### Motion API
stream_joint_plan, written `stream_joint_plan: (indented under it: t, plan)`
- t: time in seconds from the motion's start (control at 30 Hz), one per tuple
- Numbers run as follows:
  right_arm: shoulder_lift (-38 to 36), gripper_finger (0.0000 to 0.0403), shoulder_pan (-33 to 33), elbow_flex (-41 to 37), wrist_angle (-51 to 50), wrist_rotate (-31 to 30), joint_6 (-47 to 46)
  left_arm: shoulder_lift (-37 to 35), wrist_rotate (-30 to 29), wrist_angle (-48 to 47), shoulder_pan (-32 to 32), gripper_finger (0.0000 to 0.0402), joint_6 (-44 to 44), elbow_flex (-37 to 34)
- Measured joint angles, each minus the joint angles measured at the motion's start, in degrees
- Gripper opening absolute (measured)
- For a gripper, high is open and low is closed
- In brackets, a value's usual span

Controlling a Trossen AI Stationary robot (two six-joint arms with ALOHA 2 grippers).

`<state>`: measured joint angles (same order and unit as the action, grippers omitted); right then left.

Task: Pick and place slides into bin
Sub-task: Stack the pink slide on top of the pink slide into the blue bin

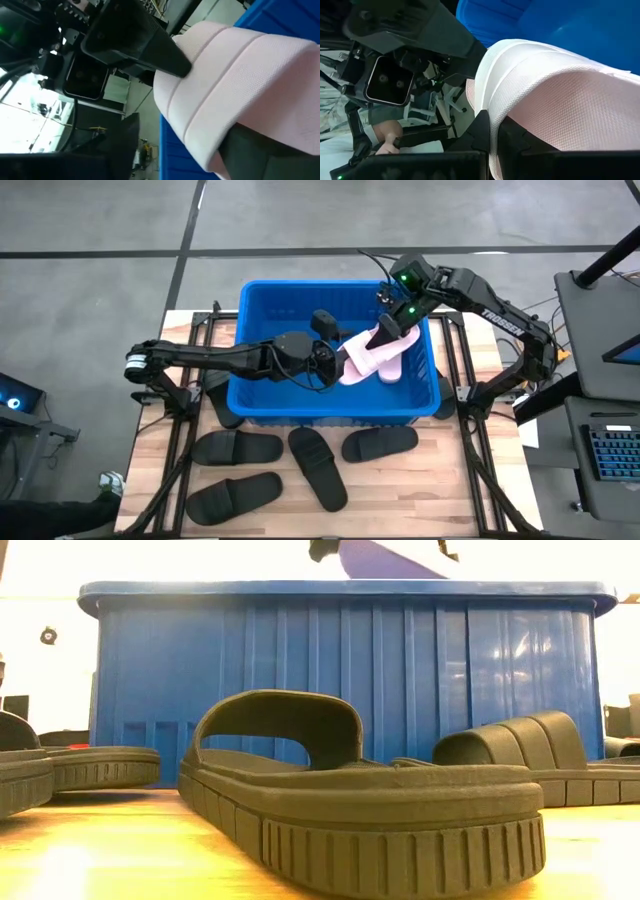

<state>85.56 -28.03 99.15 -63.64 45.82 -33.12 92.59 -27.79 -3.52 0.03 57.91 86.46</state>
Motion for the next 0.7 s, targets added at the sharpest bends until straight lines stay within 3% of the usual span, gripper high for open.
stream_joint_plan:
  t: [0.5, 0.7]
  plan:
    - [-0.09, 0.0009, -0.04, 0.04, 1.29, -0.42, 0.09, -0.14, 0.12, 0.31, -0.02, 0.0013, -0.53, -0.02]
    - [-0.11, 0.0020, -0.04, 0.04, 2.27, -0.44, 0.21, -0.14, -0.02, 0.35, -0.02, 0.0002, -0.57, -0.02]
